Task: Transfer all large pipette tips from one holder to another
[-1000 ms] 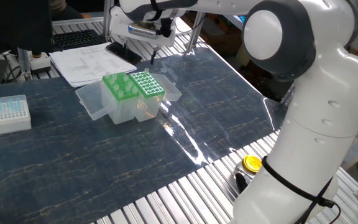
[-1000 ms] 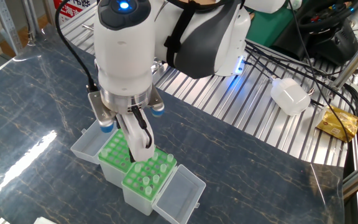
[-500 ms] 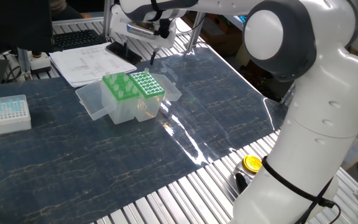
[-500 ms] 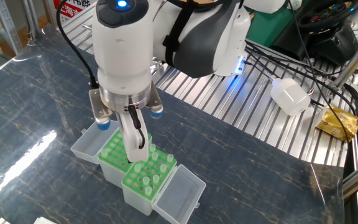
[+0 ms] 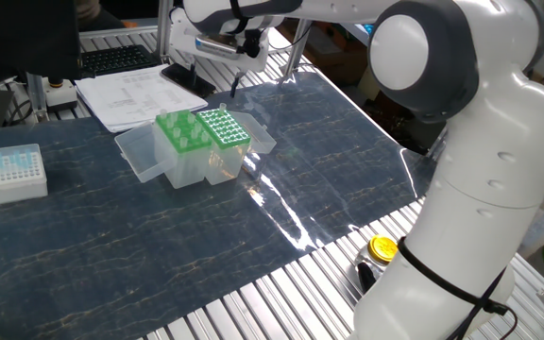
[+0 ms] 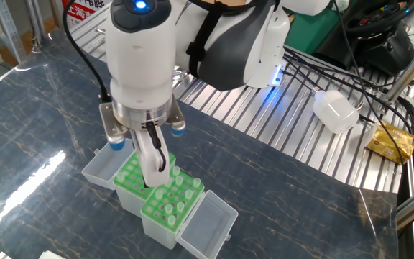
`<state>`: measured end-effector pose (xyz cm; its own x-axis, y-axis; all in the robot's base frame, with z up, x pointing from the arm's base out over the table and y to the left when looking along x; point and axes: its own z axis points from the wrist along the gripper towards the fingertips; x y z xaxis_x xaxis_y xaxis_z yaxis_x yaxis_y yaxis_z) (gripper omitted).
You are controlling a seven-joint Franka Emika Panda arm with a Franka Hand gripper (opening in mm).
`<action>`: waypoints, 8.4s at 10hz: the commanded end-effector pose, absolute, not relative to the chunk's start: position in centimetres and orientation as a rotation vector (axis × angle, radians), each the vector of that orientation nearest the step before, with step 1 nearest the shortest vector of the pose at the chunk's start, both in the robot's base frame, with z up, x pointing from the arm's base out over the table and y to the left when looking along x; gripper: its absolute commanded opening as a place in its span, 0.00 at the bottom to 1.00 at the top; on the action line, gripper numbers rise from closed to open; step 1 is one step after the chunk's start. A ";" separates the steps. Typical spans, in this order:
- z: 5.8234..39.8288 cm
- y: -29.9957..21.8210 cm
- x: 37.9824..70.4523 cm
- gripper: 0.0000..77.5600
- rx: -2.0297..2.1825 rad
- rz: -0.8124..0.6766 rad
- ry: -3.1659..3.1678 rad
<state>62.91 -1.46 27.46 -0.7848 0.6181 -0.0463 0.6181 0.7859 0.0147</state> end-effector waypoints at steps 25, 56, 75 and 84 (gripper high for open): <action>20.7 -6.9 64.0 1.00 0.785 0.085 2.962; 22.2 -6.1 63.3 0.01 0.860 0.058 2.932; 34.2 -4.8 65.3 0.01 1.059 0.056 2.889; 34.8 -2.4 65.1 0.01 1.302 0.130 2.811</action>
<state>65.00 -2.67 34.58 -0.6584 0.7526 -0.0052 0.7497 0.6564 0.0845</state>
